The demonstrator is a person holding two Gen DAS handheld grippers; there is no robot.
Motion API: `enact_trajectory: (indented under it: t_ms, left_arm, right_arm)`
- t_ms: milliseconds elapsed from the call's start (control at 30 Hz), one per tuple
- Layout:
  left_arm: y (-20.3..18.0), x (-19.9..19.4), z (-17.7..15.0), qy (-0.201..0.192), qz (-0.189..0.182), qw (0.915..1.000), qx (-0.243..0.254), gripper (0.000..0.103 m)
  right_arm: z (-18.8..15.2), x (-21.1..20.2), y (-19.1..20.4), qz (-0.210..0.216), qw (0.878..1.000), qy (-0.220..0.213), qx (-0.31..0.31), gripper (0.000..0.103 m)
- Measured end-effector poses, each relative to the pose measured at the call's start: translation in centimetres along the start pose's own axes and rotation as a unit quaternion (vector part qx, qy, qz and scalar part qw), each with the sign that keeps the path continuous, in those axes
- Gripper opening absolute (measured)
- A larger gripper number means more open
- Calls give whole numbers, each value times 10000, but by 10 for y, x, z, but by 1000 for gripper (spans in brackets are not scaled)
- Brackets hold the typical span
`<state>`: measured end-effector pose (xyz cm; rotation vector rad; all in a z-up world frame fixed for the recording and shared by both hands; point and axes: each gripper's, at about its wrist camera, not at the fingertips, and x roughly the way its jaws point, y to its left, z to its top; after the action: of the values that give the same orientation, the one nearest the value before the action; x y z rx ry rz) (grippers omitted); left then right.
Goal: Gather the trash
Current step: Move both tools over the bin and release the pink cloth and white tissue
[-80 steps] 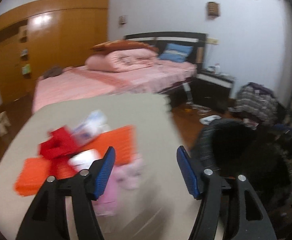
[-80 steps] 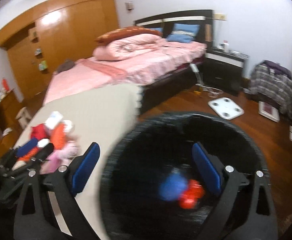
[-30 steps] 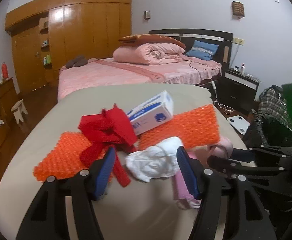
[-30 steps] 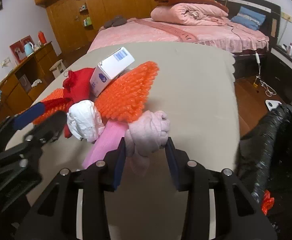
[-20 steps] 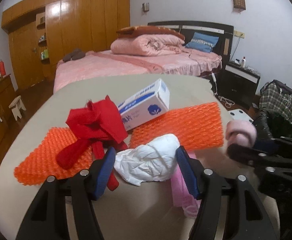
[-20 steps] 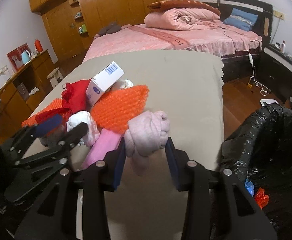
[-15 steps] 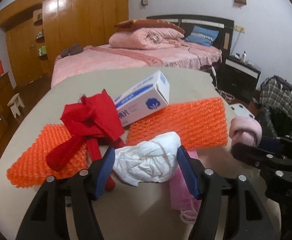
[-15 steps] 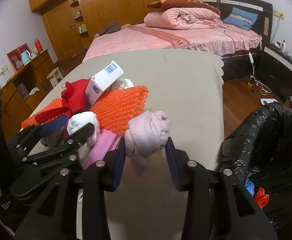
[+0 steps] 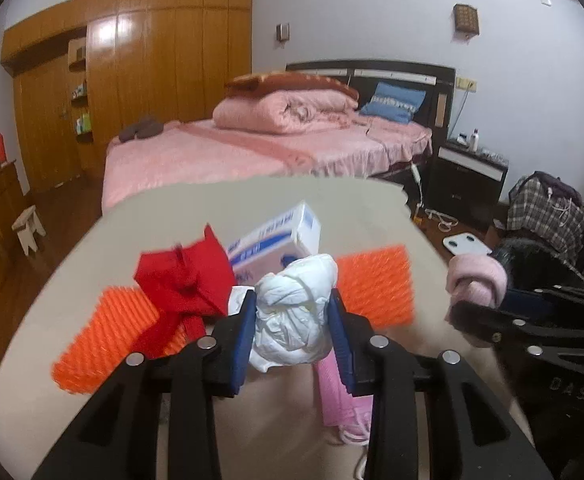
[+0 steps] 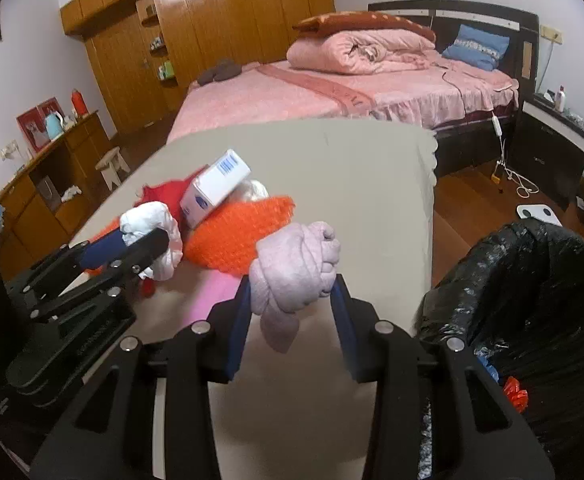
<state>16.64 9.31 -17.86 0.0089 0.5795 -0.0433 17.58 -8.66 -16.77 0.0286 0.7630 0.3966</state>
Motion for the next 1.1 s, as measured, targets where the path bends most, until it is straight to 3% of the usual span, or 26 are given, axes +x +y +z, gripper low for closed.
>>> enact_trajectory:
  t_ms: [467,733,1100]
  left_arm:
    - [-27,-35,30,-307,-221,9992,90,35]
    - [-80,-46,34,-347,-859,9954,263,35]
    - [-171,-42,33,-248,-1777,9819,601,35]
  right_arm:
    - [12,-53,-21,-155,9986,-460,206,38]
    - [-7,-95,-73,-800,9939,-582,483,39]
    - [-43,-134,-152,-1704,9788,-585,978,39]
